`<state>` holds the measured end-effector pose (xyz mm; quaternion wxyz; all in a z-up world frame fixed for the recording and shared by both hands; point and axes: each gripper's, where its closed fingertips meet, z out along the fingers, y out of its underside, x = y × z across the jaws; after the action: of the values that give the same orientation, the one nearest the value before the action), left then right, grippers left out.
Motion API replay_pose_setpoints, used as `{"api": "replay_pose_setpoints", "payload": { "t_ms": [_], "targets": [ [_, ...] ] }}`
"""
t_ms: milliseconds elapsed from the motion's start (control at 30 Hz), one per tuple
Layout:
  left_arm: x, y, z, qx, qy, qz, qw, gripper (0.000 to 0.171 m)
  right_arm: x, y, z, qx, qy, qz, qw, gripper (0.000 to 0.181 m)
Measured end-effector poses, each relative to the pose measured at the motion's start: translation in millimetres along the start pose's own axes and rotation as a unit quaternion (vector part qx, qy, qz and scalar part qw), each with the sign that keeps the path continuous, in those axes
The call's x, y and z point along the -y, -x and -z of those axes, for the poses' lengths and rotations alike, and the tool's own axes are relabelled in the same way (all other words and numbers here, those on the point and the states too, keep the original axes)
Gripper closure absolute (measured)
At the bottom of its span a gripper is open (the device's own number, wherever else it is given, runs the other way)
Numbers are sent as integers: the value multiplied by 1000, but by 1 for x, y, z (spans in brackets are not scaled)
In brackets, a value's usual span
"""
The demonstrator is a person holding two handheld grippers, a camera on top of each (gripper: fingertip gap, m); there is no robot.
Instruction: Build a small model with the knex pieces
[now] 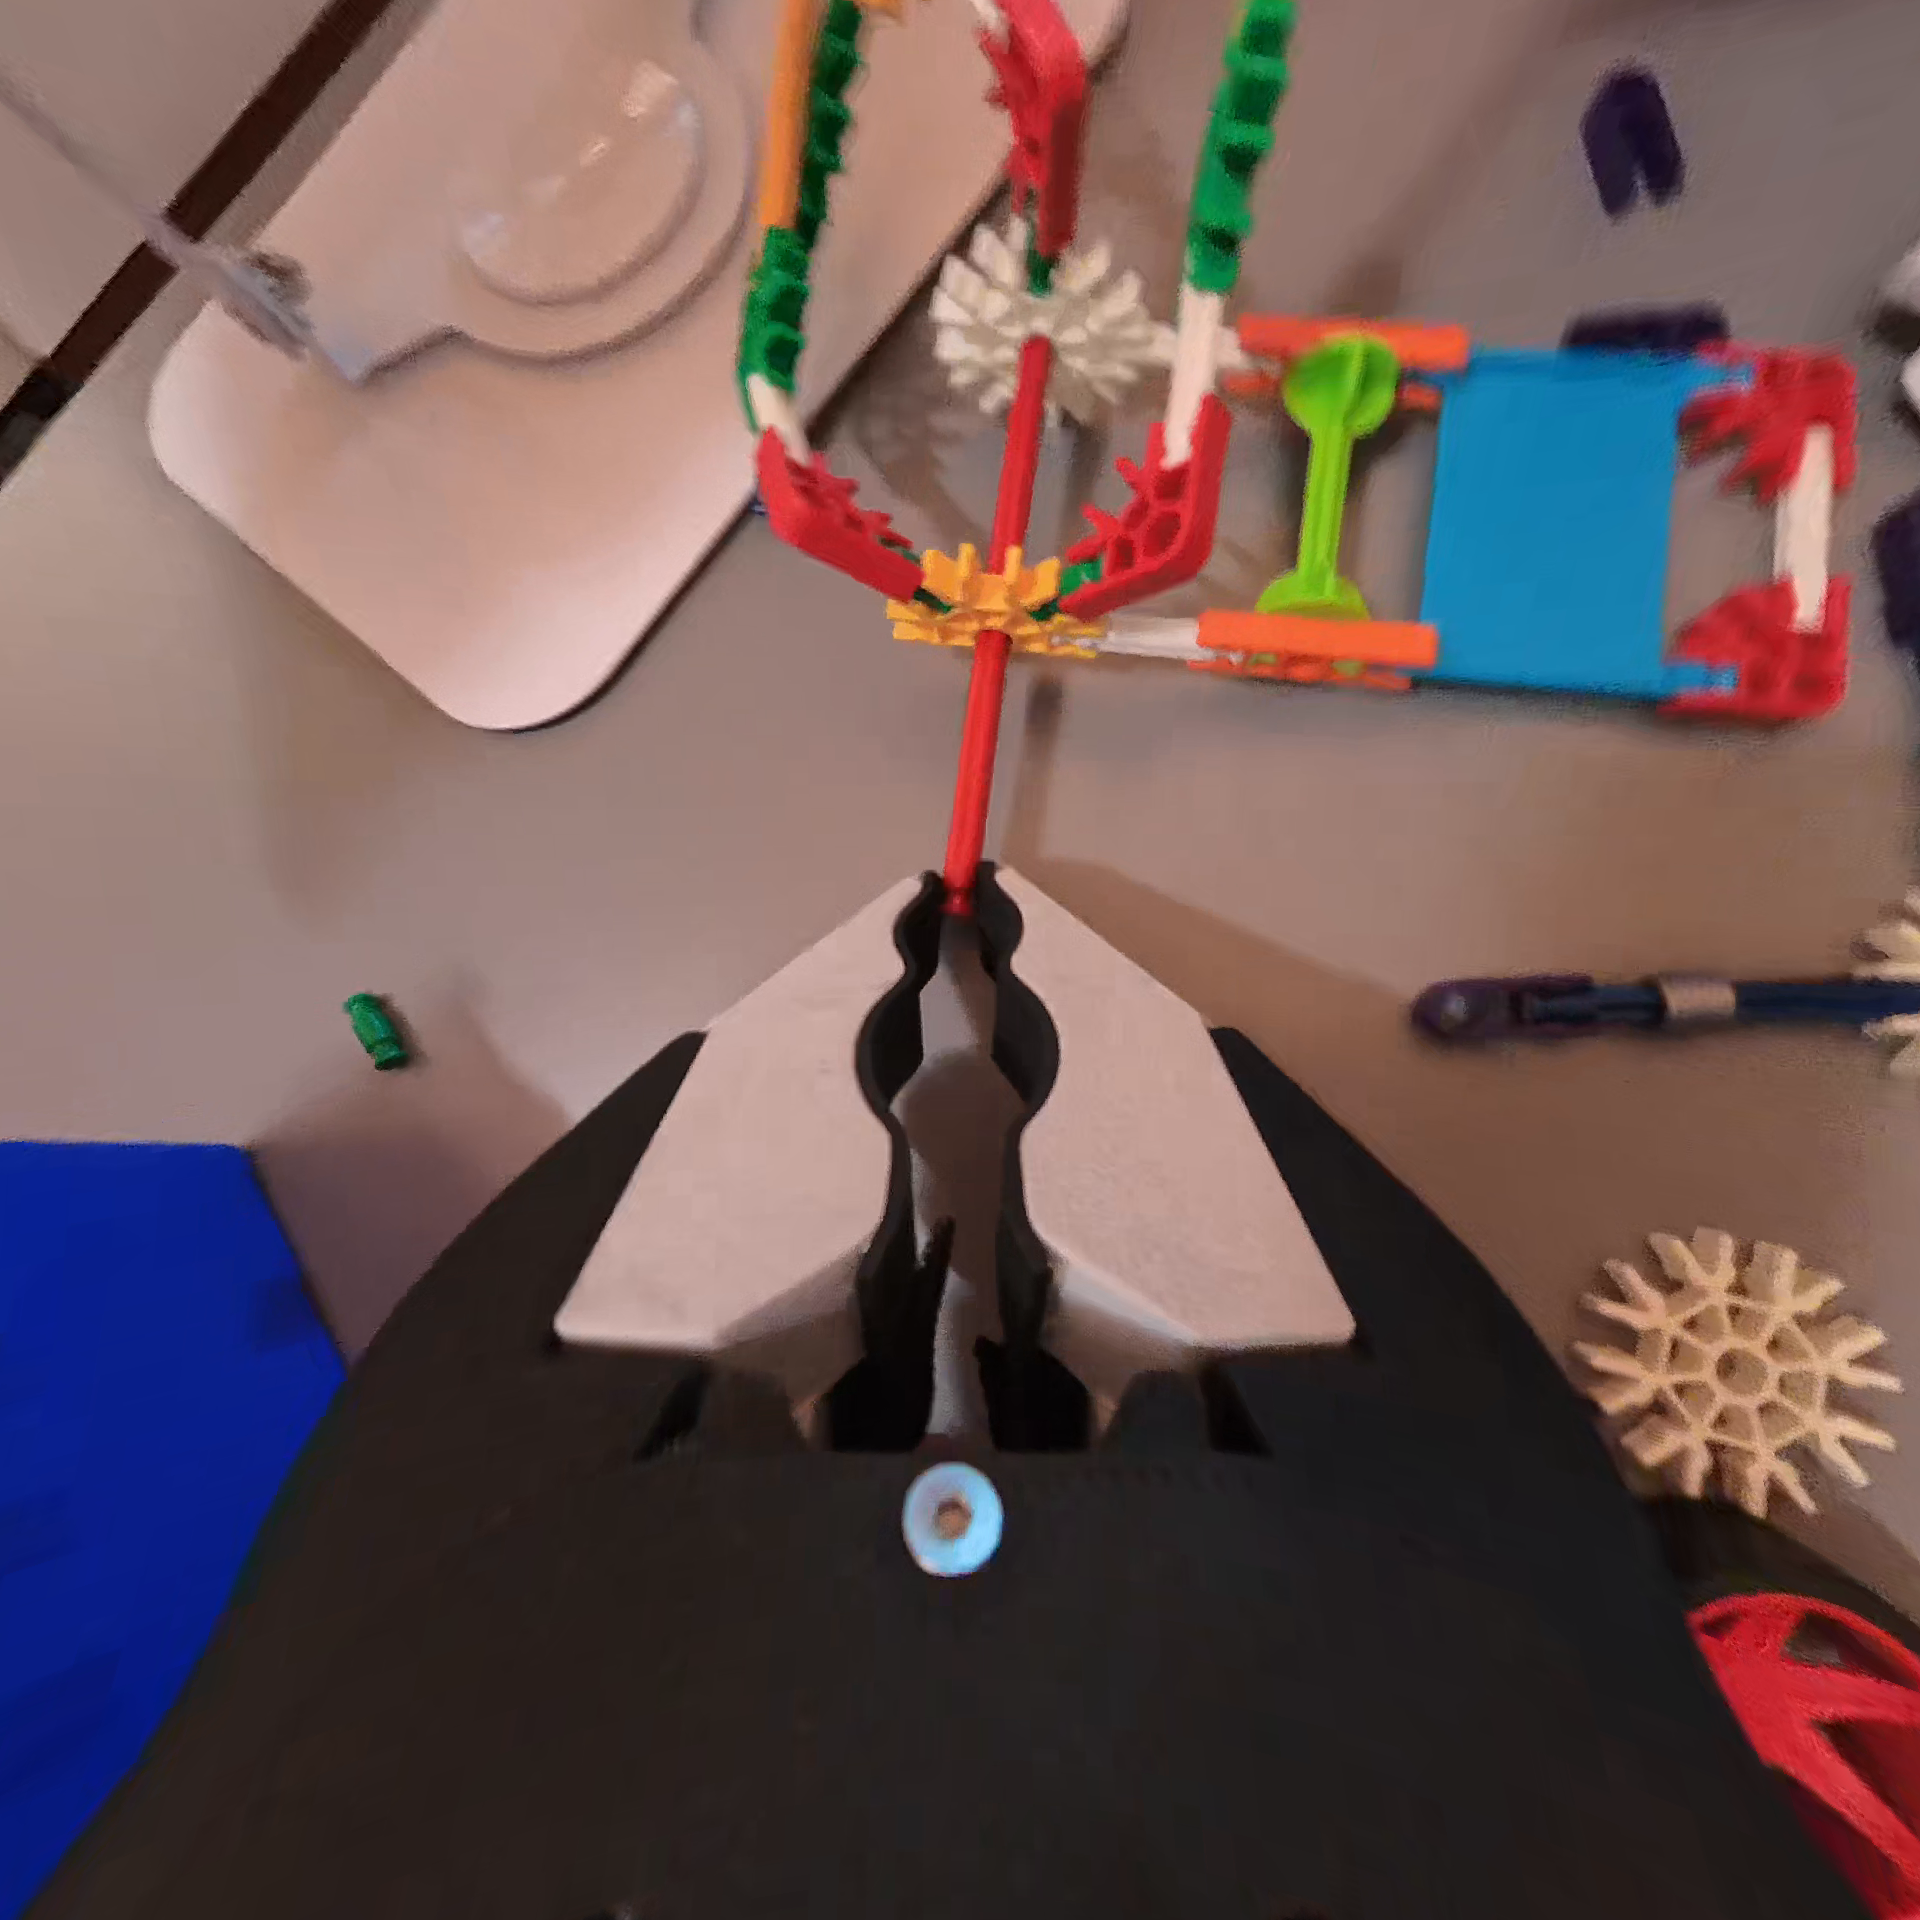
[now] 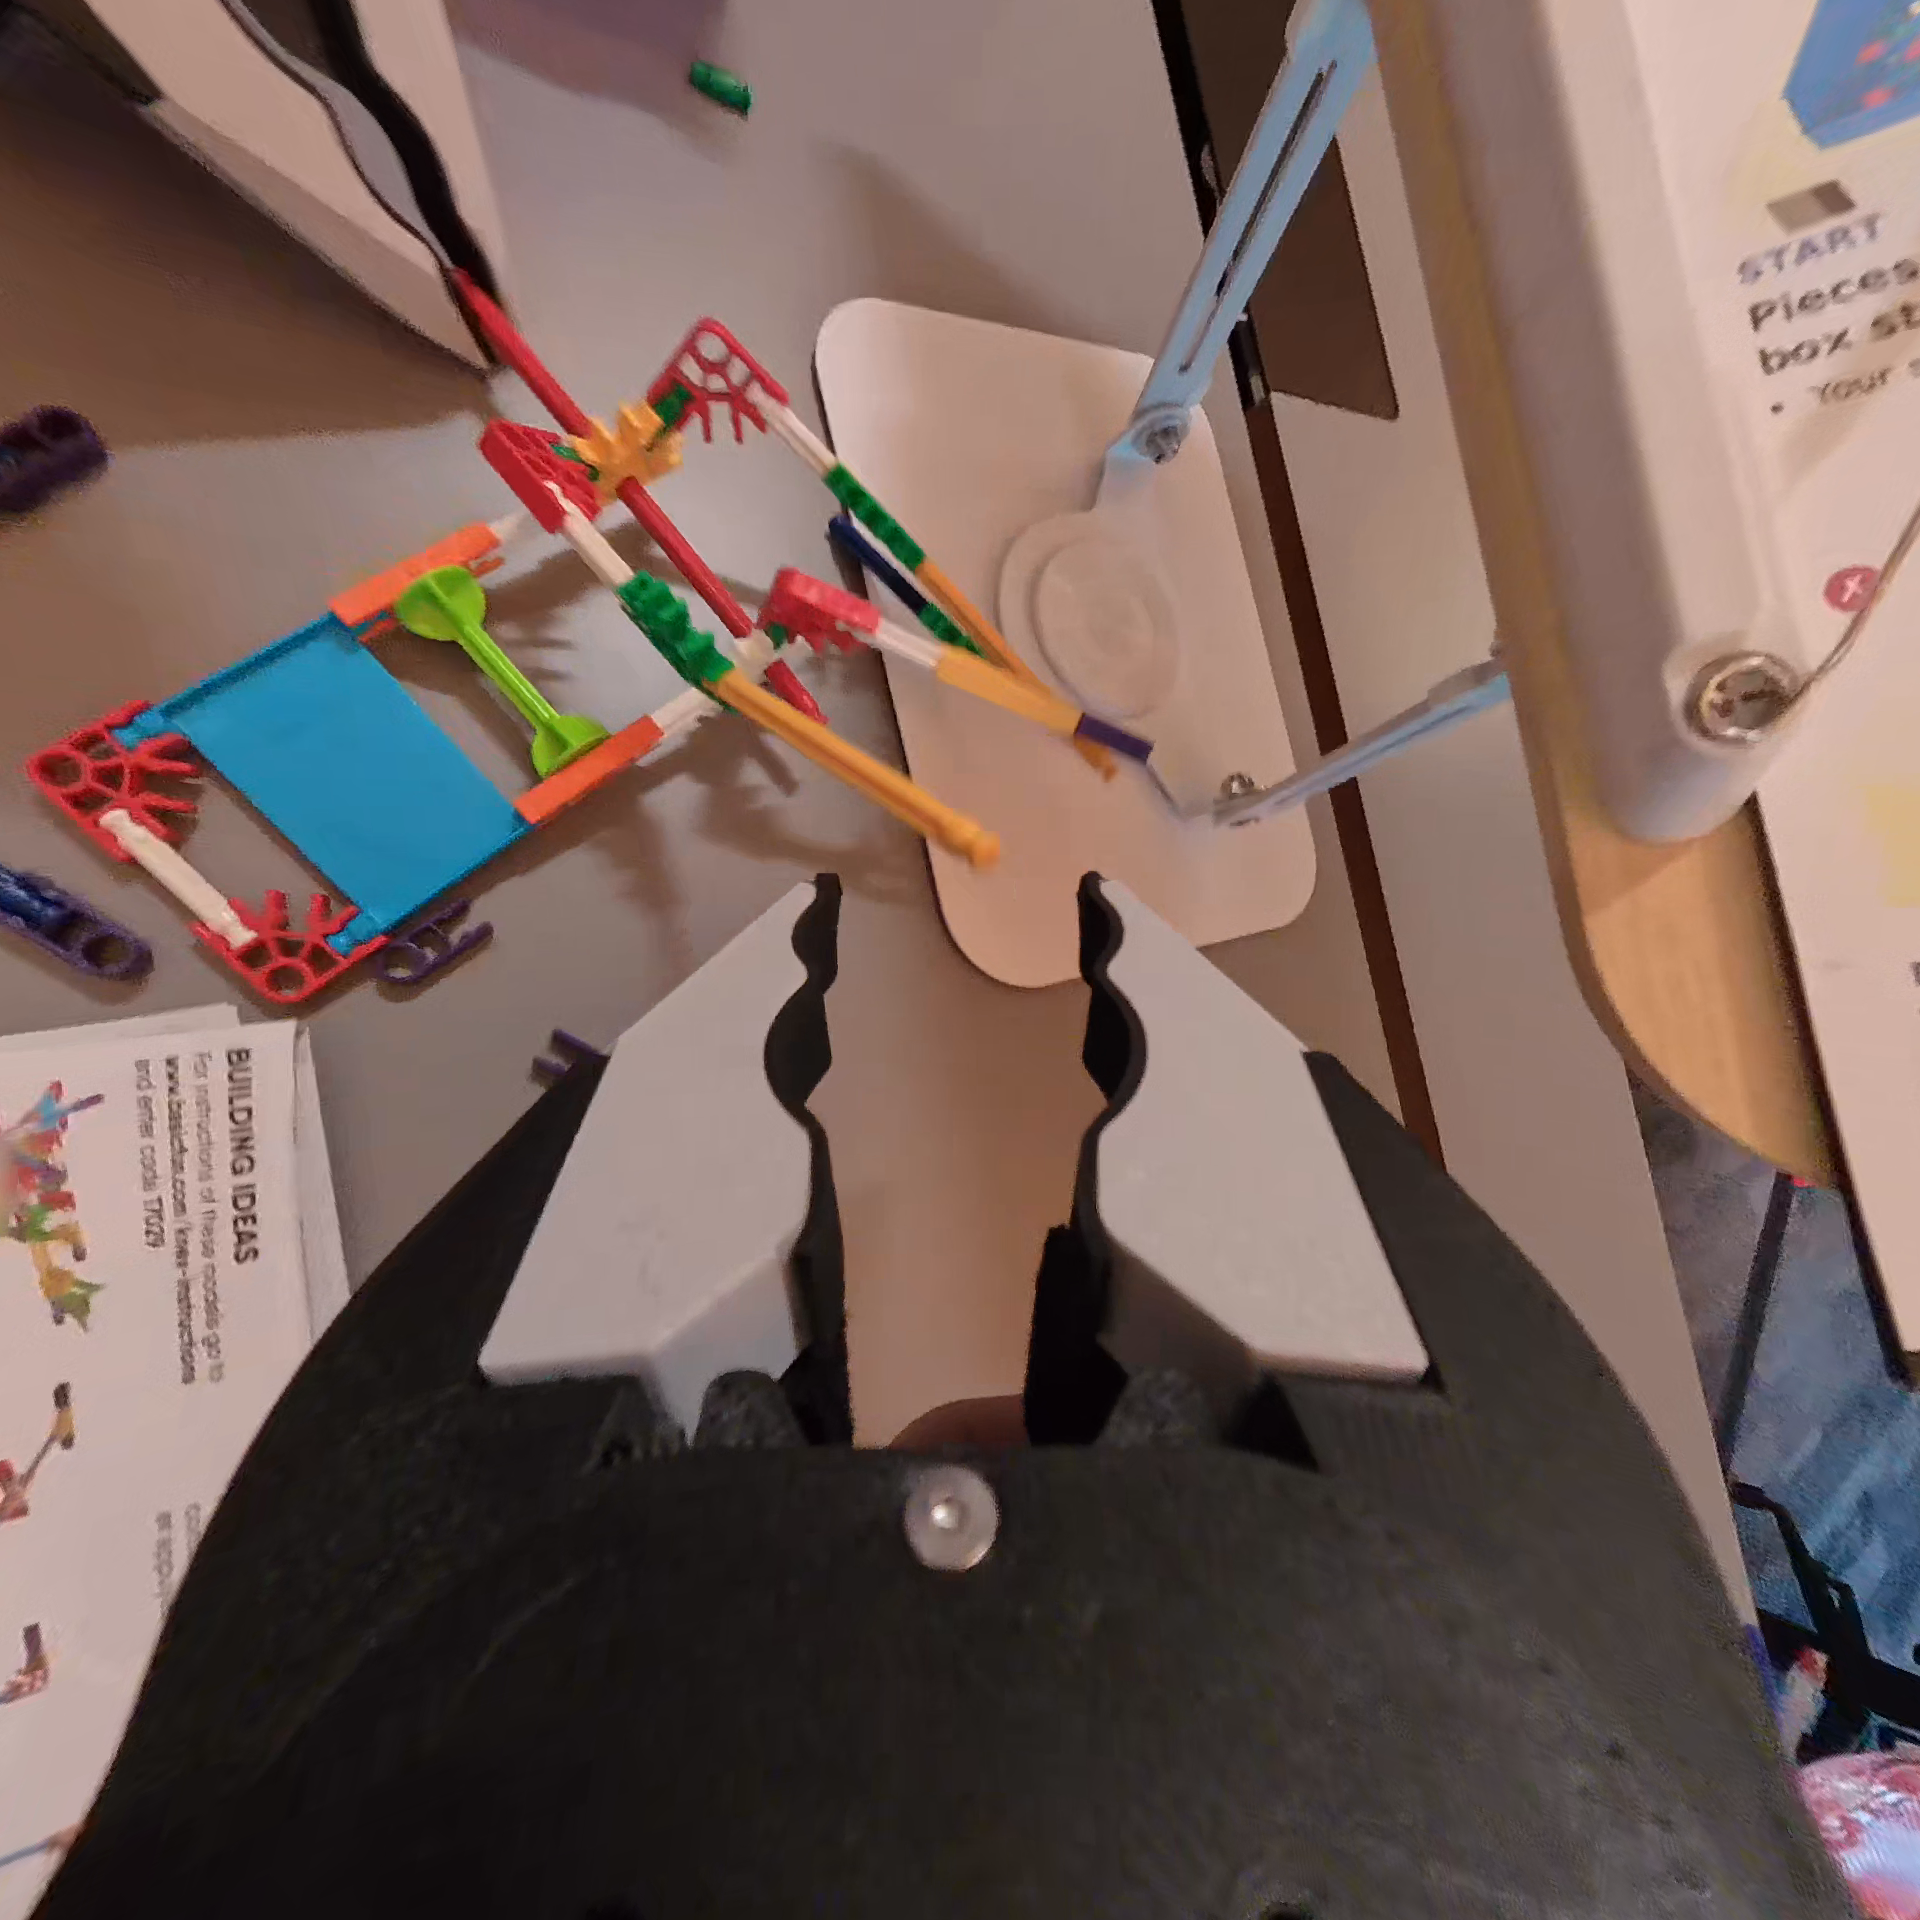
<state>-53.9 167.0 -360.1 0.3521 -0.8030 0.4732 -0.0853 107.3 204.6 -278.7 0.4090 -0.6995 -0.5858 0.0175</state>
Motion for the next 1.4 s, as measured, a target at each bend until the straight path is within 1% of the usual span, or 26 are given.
{"api": "replay_pose_setpoints", "payload": {
  "t_ms": [67,133,200,333,400,433,467,500,533,600,667,733,800,867,967,1033,1067,1133,1200,1267,1300,1333,1400],
  "targets": [
    [2,-6,0,-2,1,-11,1000,168,-5,-2,-1,-1,9,-4,1000,134],
    [5,-11,0,-1,-3,-33,999,168,-10,2,-3,13,20,-10,1000,129],
    [7,-18,-2,-5,-3,-44,999,168,-11,5,-6,22,20,-15,999,128],
    [16,-46,1,-46,-13,-72,996,166,-4,10,-11,33,1,-36,999,131],
    [18,-57,2,-53,-20,-107,993,156,-2,5,-14,19,-7,-43,999,135],
    [21,-58,3,-52,-27,-113,992,158,0,2,-14,9,-13,-42,999,140],
    [21,-58,4,-57,-25,-102,993,155,-1,3,-15,13,-14,-44,999,142],
    [23,-60,8,-75,-32,-87,993,148,-2,5,-16,21,-12,-50,998,143],
    [26,-59,13,-91,-43,-65,993,141,-3,5,-16,23,-10,-55,998,143],
    [37,-48,25,-98,-71,-20,992,135,-9,6,-18,30,2,-58,998,141],
    [55,-29,39,-79,-113,21,990,133,-9,6,-19,35,-1,-65,997,138],
    [69,-6,42,-43,-127,61,989,134,-7,9,-19,49,-7,-76,996,138],
    [77,3,36,-31,-118,84,989,131,-4,10,-19,56,-19,-91,994,137],
    [82,8,23,-26,-106,100,989,131,-1,11,-20,65,-30,-110,991,135],
    [80,1,-4,-59,-73,130,987,130,7,10,-20,74,-59,-137,986,135],
    [74,-1,-17,-57,-49,131,989,128,10,10,-22,75,-71,-155,982,140],
    [73,-1,-20,-54,-42,134,989,130,11,9,-24,72,-75,-158,982,141],
    [72,2,-24,-37,-42,128,990,138,14,11,-27,71,-82,-161,981,146],
    [71,6,-24,-17,-46,119,992,150,16,11,-26,75,-89,-162,980,149],
    [70,9,-25,-9,-54,117,992,165,16,11,-25,78,-93,-163,979,158],
    [71,7,-25,-12,-58,118,991,167,15,11,-25,79,-91,-162,979,168],
    [71,6,-25,-12,-61,116,991,167,14,12,-26,81,-91,-163,979,171],
    [71,5,-24,-4,-67,103,992,168,13,15,-28,91,-89,-165,978,168]
  ]
}}
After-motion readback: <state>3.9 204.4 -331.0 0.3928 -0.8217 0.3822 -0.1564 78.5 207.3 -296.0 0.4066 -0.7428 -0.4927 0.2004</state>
